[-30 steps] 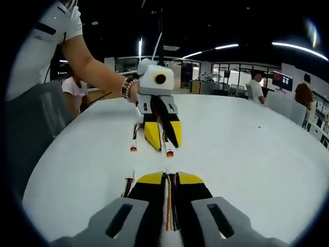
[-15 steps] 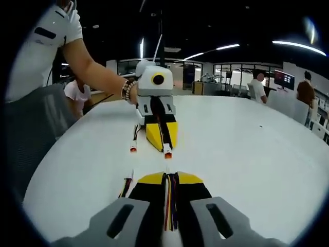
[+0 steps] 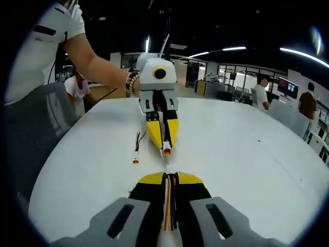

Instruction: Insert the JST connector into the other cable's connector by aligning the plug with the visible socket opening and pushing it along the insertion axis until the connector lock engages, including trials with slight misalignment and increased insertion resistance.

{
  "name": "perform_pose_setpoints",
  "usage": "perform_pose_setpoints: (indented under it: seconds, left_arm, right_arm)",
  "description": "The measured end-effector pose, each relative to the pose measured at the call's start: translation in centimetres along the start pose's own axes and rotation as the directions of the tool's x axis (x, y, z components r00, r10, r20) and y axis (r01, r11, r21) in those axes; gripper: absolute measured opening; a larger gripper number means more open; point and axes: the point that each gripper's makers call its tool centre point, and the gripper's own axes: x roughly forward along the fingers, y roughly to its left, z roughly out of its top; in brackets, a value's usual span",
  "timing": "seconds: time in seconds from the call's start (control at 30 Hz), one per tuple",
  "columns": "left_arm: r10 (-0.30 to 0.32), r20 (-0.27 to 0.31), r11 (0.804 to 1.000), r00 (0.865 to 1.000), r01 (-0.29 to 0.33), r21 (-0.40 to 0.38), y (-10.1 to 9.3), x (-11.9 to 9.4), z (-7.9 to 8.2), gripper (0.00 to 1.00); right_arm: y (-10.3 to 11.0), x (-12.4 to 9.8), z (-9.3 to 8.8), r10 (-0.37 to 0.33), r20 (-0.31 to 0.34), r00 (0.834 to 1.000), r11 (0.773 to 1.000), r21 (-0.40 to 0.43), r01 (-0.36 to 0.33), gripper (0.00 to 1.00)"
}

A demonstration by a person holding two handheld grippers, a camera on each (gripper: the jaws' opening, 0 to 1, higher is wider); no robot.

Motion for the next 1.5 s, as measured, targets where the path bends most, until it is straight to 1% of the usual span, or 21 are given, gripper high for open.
perform_pose_setpoints:
  seconds: [0.03, 0.1, 0.17, 0.27, 0.3, 0.43, 0.47, 0.5, 0.6, 0.77, 0.93, 1.33, 1.5]
  left_arm:
    - [-0.001, -0.009, 1.0, 1.0, 0.002, 0.01, -0.2, -0.1, 0.2, 0.0]
    - [-0.002, -0.028, 1.0, 1.0, 0.003, 0.03, -0.5, -0.1, 0.3, 0.0]
    - [-0.008, -0.032, 0.999, 0.999, 0.009, 0.034, -0.6, -0.1, 0.5, 0.0]
    - [-0.007, -0.026, 0.999, 1.0, 0.008, 0.039, -0.7, -0.2, 1.1, 0.0]
    - [-0.005, -0.025, 0.999, 1.0, 0.006, 0.041, -0.6, -0.2, 0.9, 0.0]
    - [-0.01, -0.036, 0.998, 0.999, 0.012, 0.059, -1.0, -0.2, 1.3, 0.0]
    - [-0.007, -0.04, 0.997, 0.999, 0.01, 0.076, -1.0, -0.1, 1.3, 0.0]
    - [-0.006, -0.04, 0.997, 0.999, 0.009, 0.071, -0.8, -0.2, 1.2, 0.0]
    - [-0.004, -0.031, 0.998, 1.0, 0.006, 0.062, -0.7, -0.2, 1.4, 0.0]
    - [-0.004, -0.054, 0.997, 0.999, 0.008, 0.072, -0.6, -0.2, 0.8, 0.0]
    - [0.005, -0.067, 0.997, 0.998, 0.0, 0.075, -0.4, -0.1, 0.6, 0.0]
    - [0.022, -0.105, 0.998, 0.994, -0.015, 0.069, -0.9, 0.0, 0.5, 0.0]
    - [0.026, -0.109, 0.999, 0.994, -0.022, 0.044, -1.3, 0.0, 0.8, 0.0]
  right_arm:
    - [0.0, -0.1, 0.2, -0.002, 0.001, 1.0, 1.0, -0.002, 0.002, 0.03]
    - [0.4, -0.2, 1.3, -0.002, 0.008, 1.0, 1.0, -0.016, 0.003, 0.03]
    - [0.7, -0.1, 1.7, 0.0, 0.006, 1.0, 1.0, -0.029, 0.0, 0.03]
    - [1.0, -0.1, 2.0, 0.003, -0.006, 1.0, 0.999, -0.045, -0.004, 0.03]
    - [1.1, 0.0, 2.0, 0.003, -0.009, 1.0, 0.999, -0.047, -0.003, 0.03]
    - [1.4, 0.1, 2.4, 0.004, -0.008, 1.0, 0.998, -0.059, -0.004, 0.03]
    - [1.5, 0.2, 2.6, 0.005, -0.007, 1.0, 0.998, -0.063, -0.006, 0.03]
    - [1.6, 0.3, 2.6, 0.007, -0.008, 1.0, 0.998, -0.065, -0.007, 0.03]
    - [1.5, 0.4, 2.3, 0.006, -0.018, 1.0, 0.997, -0.076, -0.008, 0.03]
    - [1.1, 0.7, 1.8, 0.0, -0.033, 0.999, 0.997, -0.074, -0.002, 0.03]
    - [0.9, 0.9, 1.7, -0.005, -0.038, 0.999, 0.998, -0.069, 0.003, 0.03]
    - [0.6, 1.0, 1.4, -0.011, -0.06, 0.998, 0.996, -0.085, 0.006, 0.03]
    - [0.6, 1.2, 1.3, -0.014, -0.073, 0.997, 0.996, -0.088, 0.007, 0.03]
